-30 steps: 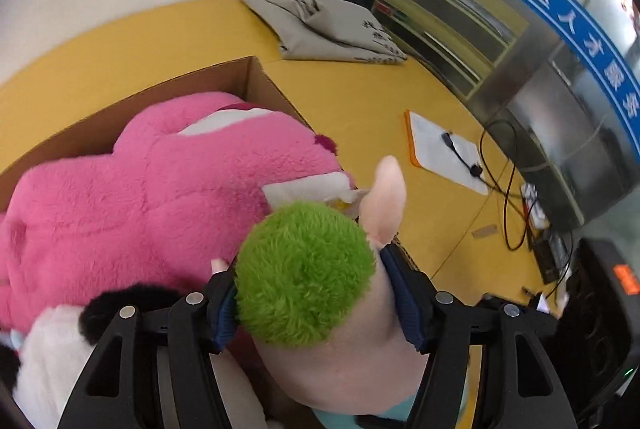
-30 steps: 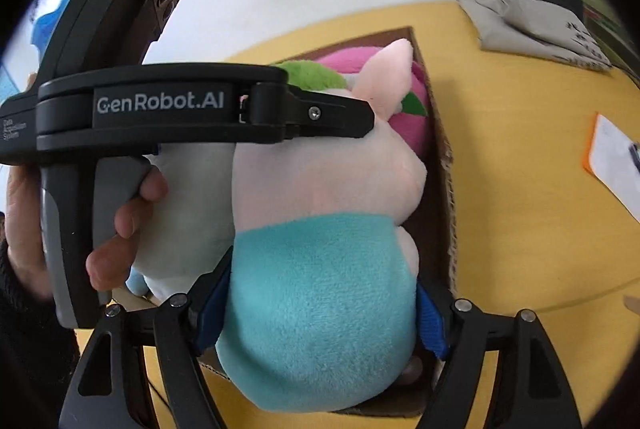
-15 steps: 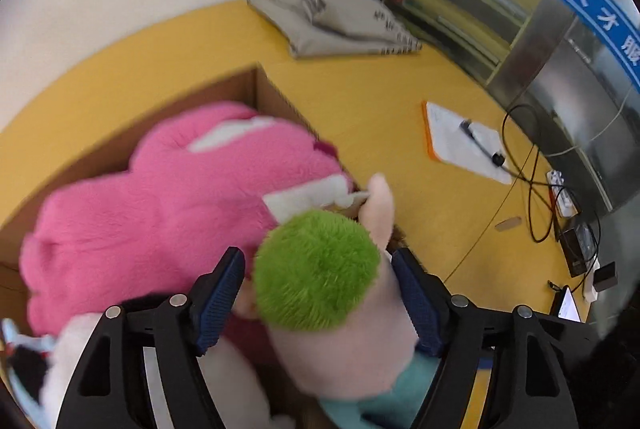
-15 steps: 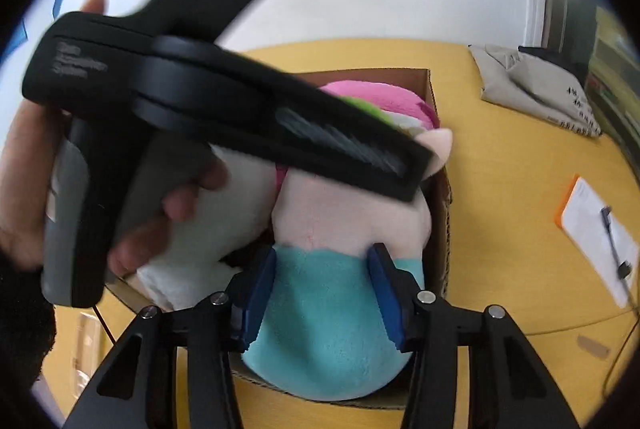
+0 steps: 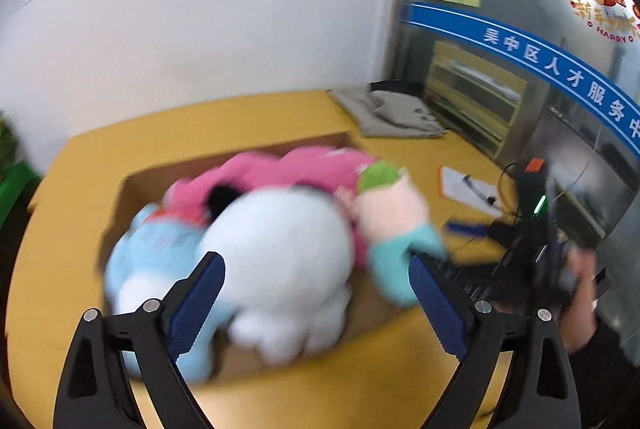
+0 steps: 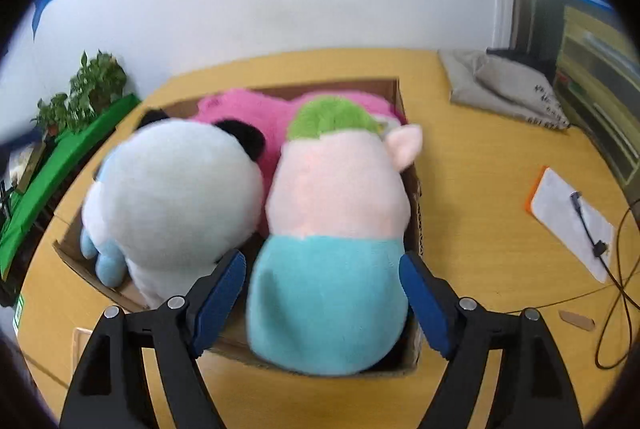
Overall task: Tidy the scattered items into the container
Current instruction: 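Lower the green-haired plush beside the panda and open both grippers, then move both grippers to the clear phone case and pinch its rim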
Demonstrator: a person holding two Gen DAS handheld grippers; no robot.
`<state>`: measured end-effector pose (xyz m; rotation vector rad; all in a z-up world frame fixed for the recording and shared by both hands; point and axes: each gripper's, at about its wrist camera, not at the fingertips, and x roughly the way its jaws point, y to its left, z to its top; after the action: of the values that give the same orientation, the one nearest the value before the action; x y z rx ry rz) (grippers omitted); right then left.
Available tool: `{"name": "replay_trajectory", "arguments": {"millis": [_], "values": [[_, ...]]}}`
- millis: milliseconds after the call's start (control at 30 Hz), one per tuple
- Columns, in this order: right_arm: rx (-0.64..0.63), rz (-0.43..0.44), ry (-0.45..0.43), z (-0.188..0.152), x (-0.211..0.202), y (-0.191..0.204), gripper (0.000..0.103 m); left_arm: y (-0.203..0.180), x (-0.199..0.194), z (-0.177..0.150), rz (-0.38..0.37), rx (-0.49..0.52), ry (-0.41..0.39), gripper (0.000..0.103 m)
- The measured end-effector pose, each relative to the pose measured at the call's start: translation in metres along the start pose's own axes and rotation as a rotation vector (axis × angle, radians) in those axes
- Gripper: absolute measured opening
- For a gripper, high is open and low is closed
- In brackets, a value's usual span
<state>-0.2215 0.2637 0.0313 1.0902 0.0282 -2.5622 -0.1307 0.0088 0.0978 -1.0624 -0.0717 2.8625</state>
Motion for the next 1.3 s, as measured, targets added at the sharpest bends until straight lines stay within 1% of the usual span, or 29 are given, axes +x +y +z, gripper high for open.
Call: {"name": "replay_trajectory", "arguments": {"millis": [33,100,200,267,367,467,667,967,1133,1300], "values": [[-0.003,-0.007,-0.017,-0.002,-0.007,0.004,0.080,0.005,-0.008,-0.012,0.032,-0.011,-0.004,0.098],[-0.005,-0.023,-0.042,-0.007,-0.018,0.010,0.080,0.018,-0.025,-0.040,0.065,-0.054,-0.011,0.100],[-0.027,-0.058,-0.049,-0.021,-0.035,0.027,0.080,0.034,-0.042,-0.076,0.075,-0.114,-0.011,0.100],[-0.048,-0.086,-0.053,-0.029,-0.044,0.036,0.080,0.041,-0.045,-0.094,0.083,-0.132,0.005,0.100],[-0.061,-0.133,-0.067,-0.037,-0.059,0.043,0.080,0.042,-0.047,-0.108,0.091,-0.155,0.024,0.100],[-0.053,-0.159,-0.079,-0.041,-0.070,0.046,0.080,0.037,-0.052,-0.113,0.060,-0.165,0.015,0.100],[-0.053,-0.197,-0.096,-0.043,-0.087,0.049,0.080,0.025,-0.057,-0.116,0.028,-0.146,0.003,0.100],[-0.072,-0.222,-0.089,-0.052,-0.089,0.054,0.080,0.021,-0.055,-0.119,0.029,-0.164,0.017,0.100],[-0.070,-0.215,-0.085,-0.056,-0.088,0.057,0.080,0.023,-0.052,-0.122,0.041,-0.158,0.031,0.100],[-0.070,-0.232,-0.075,-0.056,-0.087,0.055,0.080,0.023,-0.045,-0.126,0.020,-0.160,0.041,0.100]]}}
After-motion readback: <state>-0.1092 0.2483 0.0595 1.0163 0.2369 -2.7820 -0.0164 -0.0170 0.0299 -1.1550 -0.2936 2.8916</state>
